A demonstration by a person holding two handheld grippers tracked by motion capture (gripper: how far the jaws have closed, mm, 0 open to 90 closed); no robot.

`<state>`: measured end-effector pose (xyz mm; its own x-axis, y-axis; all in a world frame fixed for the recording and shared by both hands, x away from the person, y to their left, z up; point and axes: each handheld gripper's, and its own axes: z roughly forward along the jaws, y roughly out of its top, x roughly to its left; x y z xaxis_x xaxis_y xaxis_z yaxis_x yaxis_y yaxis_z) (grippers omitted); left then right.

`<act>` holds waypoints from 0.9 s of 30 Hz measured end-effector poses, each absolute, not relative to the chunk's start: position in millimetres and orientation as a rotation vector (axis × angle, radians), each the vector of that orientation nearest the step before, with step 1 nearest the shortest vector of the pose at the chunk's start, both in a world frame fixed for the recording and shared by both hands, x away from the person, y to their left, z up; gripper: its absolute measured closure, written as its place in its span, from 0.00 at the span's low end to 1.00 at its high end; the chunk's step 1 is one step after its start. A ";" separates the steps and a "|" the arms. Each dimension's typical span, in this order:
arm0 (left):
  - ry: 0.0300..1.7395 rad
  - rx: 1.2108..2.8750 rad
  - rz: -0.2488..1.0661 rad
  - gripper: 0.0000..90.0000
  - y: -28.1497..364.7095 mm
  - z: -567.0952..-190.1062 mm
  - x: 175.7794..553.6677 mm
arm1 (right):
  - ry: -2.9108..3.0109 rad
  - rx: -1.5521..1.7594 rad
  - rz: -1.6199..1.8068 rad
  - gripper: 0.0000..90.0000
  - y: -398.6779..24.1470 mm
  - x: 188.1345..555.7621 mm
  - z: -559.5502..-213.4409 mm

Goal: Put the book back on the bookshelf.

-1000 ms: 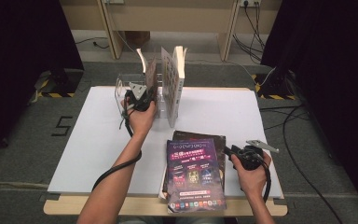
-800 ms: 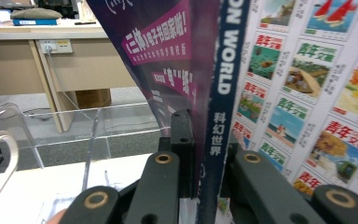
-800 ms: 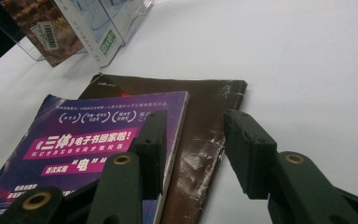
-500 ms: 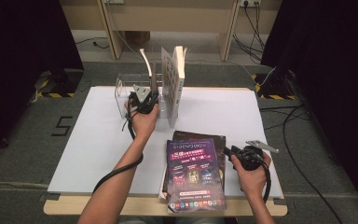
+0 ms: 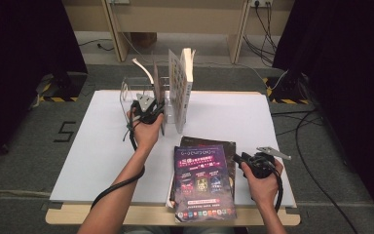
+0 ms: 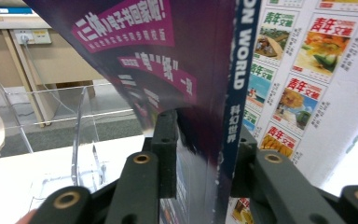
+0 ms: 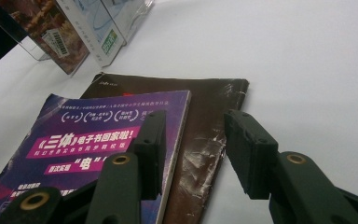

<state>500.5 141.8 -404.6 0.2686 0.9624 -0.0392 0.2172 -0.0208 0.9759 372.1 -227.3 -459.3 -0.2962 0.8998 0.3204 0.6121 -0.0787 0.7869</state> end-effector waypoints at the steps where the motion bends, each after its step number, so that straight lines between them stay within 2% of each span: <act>1: 1.158 1.482 0.892 0.80 141.4 -404.3 501.5 | 1.891 1.638 1.318 0.65 -227.2 372.0 -459.4; 7: 1.137 1.513 0.993 0.92 137.4 -401.8 507.4 | 1.896 1.643 1.319 0.65 -226.4 372.1 -460.5; 20: 1.143 1.493 1.015 0.93 126.4 -405.0 513.9 | 1.901 1.647 1.326 0.65 -227.2 373.0 -461.1; 27: 1.123 1.535 0.965 0.90 129.6 -403.3 512.7 | 1.903 1.645 1.324 0.65 -227.7 373.2 -461.0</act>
<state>512.7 129.6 -403.3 0.2610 0.9638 0.0539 0.1982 -0.1082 0.9742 373.2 -227.7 -461.0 -0.3009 0.8949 0.3296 0.6203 -0.0789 0.7804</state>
